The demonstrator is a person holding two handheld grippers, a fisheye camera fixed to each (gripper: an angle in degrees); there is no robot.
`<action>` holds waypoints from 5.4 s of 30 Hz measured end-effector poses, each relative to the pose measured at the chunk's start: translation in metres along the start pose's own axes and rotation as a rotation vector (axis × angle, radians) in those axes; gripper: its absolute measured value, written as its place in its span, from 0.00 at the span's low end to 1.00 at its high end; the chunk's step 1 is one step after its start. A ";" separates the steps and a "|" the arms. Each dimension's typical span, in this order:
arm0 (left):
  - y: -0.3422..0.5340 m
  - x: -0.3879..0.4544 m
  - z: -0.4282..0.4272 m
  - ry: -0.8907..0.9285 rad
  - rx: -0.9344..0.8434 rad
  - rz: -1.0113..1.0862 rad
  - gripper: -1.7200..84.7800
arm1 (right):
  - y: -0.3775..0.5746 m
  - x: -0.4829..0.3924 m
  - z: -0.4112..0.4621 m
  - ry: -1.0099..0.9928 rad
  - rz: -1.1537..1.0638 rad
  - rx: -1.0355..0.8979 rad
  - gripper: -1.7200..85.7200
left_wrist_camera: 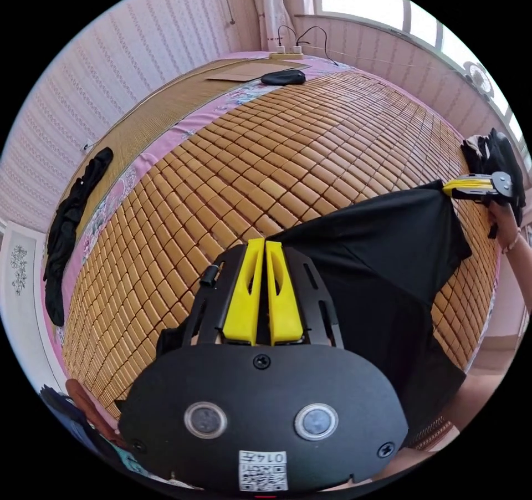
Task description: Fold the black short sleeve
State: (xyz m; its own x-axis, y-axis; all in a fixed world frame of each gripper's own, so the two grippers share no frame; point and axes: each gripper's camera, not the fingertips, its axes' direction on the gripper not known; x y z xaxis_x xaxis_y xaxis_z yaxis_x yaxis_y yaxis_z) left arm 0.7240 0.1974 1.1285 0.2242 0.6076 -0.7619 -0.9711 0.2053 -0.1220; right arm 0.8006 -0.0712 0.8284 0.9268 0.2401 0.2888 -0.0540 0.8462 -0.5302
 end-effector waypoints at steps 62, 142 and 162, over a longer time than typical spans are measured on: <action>0.612 -0.196 -0.066 -0.015 0.067 -0.911 0.09 | -0.141 -0.682 0.219 -0.420 -0.915 0.055 0.02; 0.836 -0.258 -0.015 0.007 0.179 -1.168 0.02 | -0.222 -0.938 0.428 -0.613 -1.013 -0.384 0.02; 0.845 -0.233 -0.017 -0.012 0.162 -1.170 0.08 | -0.144 -0.937 0.425 -0.305 -1.106 -0.275 0.06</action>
State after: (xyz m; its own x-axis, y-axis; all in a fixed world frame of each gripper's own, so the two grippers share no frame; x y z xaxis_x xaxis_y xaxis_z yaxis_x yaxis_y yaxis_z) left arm -0.1506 0.2161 1.1925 0.9722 -0.0077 -0.2342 -0.1529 0.7364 -0.6590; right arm -0.2183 -0.2156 0.9731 0.2902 -0.4242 0.8578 0.8393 0.5434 -0.0152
